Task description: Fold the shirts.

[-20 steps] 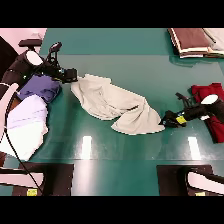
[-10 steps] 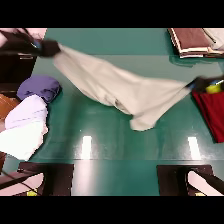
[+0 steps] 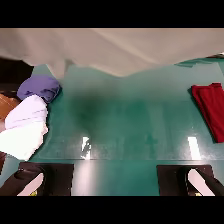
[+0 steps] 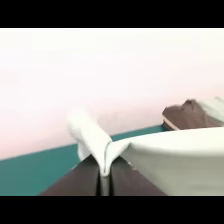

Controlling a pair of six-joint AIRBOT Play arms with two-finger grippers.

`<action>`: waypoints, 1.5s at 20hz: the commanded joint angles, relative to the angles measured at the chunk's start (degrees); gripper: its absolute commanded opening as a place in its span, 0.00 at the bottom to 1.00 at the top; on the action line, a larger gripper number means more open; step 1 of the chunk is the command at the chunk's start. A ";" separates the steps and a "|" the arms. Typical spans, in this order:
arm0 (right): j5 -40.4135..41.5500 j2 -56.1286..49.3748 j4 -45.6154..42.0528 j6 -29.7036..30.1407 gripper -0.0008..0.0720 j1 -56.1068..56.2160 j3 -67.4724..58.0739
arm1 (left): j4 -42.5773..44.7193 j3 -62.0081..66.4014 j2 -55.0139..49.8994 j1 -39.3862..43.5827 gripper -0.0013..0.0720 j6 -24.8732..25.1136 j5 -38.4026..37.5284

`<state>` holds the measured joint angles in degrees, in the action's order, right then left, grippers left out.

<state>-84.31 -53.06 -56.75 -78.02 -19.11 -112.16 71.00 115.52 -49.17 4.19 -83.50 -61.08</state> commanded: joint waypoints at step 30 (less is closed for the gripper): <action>-1.84 -23.76 -2.75 0.35 0.61 8.13 32.48 | -3.65 -49.13 -20.90 -12.46 0.76 3.76 -12.57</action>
<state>-87.64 -83.88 -61.34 -78.96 -8.60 -88.07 67.40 76.25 -76.25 -5.52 -79.11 -71.81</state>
